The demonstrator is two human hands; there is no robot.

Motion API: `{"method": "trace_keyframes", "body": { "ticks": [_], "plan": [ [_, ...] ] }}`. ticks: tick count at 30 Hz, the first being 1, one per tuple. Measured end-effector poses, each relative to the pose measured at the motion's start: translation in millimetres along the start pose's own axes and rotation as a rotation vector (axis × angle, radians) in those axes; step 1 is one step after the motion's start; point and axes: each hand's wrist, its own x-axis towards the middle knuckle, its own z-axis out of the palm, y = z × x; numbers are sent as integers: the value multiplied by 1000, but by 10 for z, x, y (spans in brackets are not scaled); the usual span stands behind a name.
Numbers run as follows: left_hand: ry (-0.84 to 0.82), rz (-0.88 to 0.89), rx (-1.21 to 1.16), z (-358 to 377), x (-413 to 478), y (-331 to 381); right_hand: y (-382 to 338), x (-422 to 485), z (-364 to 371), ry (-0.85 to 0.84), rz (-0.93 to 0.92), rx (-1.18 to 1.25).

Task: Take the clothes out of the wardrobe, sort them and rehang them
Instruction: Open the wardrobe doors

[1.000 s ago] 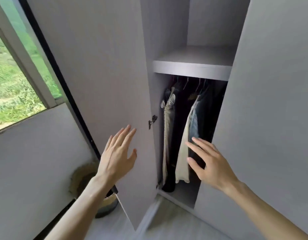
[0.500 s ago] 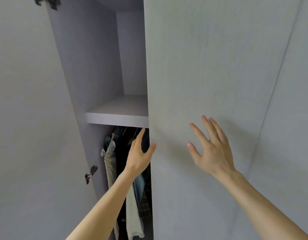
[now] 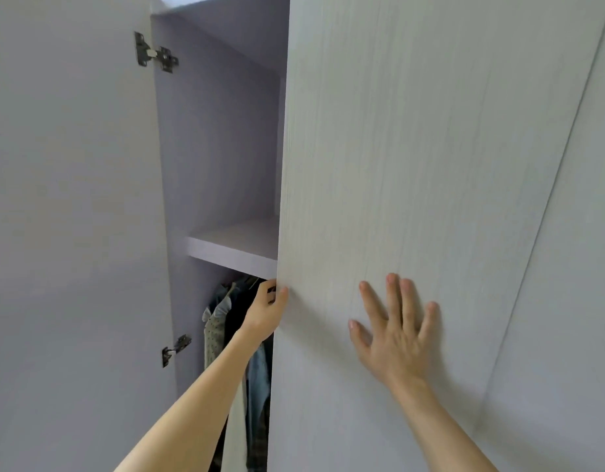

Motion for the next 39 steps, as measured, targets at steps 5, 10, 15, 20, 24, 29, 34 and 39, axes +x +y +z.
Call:
{"method": "trace_keyframes", "body": {
  "ticks": [5, 10, 15, 20, 24, 29, 34, 39],
  "plan": [
    [122, 4, 40, 90, -68, -19, 31, -32, 28, 6, -22, 92],
    [178, 5, 22, -21, -301, -49, 34, -45, -55, -9, -56, 200],
    [178, 10, 7, -236, -813, 54, -138, -361, -185, 4, -3, 282],
    [165, 34, 67, -437, -1386, 51, -458, -800, -493, -86, 110, 409],
    [157, 74, 18, -481, -1958, 61, -574, -1254, -965, -334, 177, 578],
    [211, 105, -33, -329, -2637, 119, -575, -1641, -1570, -590, 247, 824],
    [241, 125, -111, -147, -3207, 220, -517, -1897, -2090, -767, 294, 972],
    [263, 145, -65, 130, -3688, 328, -236, -2097, -2388, -924, 254, 1026]
  ]
}}
